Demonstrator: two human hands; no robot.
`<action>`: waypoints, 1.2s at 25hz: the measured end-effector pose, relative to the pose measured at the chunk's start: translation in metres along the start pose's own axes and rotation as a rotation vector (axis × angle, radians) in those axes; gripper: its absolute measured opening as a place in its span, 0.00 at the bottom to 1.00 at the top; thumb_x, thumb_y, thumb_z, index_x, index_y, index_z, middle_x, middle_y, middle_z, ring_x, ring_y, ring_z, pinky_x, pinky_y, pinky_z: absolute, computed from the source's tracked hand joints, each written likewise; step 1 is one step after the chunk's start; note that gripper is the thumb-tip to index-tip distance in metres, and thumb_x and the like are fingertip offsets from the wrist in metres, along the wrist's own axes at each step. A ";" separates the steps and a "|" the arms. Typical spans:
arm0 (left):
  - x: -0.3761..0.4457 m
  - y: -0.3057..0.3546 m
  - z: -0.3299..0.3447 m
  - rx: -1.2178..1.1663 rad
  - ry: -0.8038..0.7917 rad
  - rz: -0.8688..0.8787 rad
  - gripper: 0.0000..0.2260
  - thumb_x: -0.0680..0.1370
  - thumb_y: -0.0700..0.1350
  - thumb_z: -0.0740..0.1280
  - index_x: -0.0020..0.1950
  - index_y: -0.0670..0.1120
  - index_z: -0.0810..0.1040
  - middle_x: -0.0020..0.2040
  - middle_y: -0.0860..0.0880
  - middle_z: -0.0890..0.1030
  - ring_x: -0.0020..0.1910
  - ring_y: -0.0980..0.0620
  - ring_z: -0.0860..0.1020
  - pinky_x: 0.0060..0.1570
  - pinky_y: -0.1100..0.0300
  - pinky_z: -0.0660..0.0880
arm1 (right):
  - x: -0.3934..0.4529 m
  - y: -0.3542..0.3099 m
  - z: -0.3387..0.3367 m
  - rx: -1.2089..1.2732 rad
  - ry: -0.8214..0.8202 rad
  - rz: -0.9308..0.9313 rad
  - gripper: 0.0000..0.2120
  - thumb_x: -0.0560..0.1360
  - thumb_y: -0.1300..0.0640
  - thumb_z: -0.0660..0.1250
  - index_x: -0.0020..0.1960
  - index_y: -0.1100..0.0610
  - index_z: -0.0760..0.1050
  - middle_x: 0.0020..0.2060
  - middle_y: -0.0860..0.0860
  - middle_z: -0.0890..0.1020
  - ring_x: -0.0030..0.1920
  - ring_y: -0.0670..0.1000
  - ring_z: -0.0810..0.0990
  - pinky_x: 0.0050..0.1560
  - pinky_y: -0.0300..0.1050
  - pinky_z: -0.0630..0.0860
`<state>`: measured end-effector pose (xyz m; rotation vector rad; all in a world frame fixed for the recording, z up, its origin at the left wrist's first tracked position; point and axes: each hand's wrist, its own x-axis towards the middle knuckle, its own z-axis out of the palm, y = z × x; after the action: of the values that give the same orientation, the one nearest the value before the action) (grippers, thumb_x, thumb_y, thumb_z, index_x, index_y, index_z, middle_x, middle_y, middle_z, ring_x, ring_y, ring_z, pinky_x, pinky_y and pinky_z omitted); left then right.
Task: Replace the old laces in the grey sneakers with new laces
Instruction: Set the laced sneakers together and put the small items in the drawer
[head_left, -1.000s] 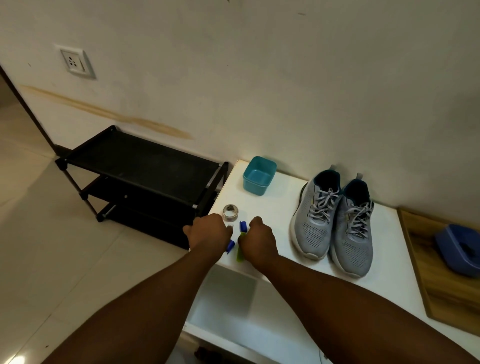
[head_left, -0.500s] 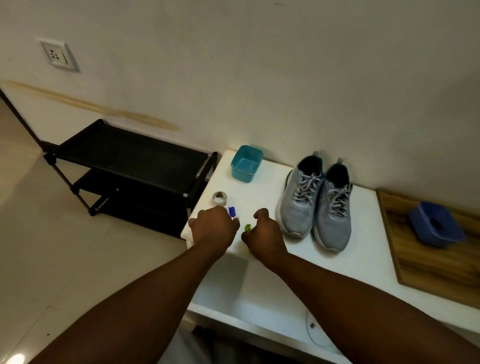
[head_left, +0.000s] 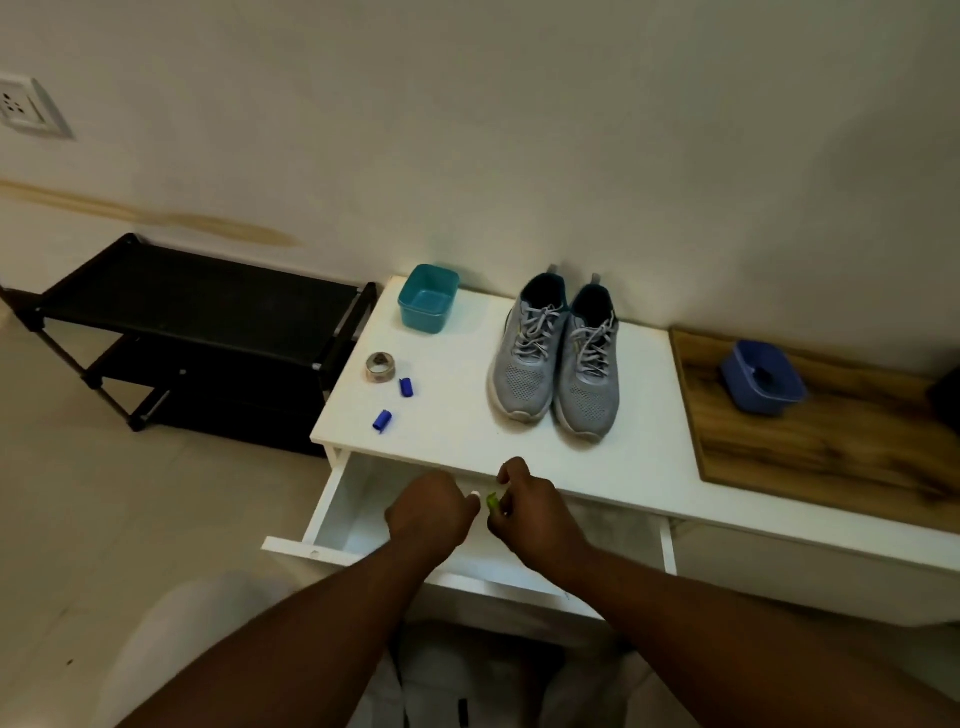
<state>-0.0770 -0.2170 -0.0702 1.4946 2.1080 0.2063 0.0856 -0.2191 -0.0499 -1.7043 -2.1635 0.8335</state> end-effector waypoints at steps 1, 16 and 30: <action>0.000 0.001 0.007 0.007 -0.033 -0.022 0.19 0.73 0.66 0.65 0.45 0.50 0.79 0.40 0.51 0.81 0.41 0.50 0.81 0.47 0.51 0.81 | -0.004 0.007 0.003 -0.048 -0.010 -0.012 0.14 0.75 0.53 0.68 0.55 0.49 0.65 0.37 0.49 0.80 0.36 0.51 0.79 0.39 0.51 0.78; 0.020 -0.002 0.005 -0.029 -0.189 -0.110 0.07 0.71 0.47 0.66 0.34 0.47 0.74 0.35 0.49 0.78 0.37 0.49 0.80 0.37 0.61 0.75 | 0.007 0.043 0.013 -0.006 0.043 0.066 0.09 0.74 0.61 0.66 0.52 0.52 0.71 0.34 0.48 0.80 0.35 0.49 0.79 0.38 0.50 0.79; 0.077 -0.033 -0.111 0.155 0.311 -0.026 0.20 0.77 0.61 0.68 0.63 0.49 0.78 0.57 0.47 0.80 0.54 0.48 0.80 0.47 0.54 0.78 | 0.116 -0.067 0.021 -0.009 0.104 -0.132 0.19 0.79 0.49 0.69 0.67 0.53 0.73 0.62 0.52 0.77 0.57 0.53 0.79 0.58 0.49 0.77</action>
<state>-0.1793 -0.1389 -0.0175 1.6081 2.4351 0.2873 -0.0118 -0.1243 -0.0441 -1.5525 -2.1852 0.6864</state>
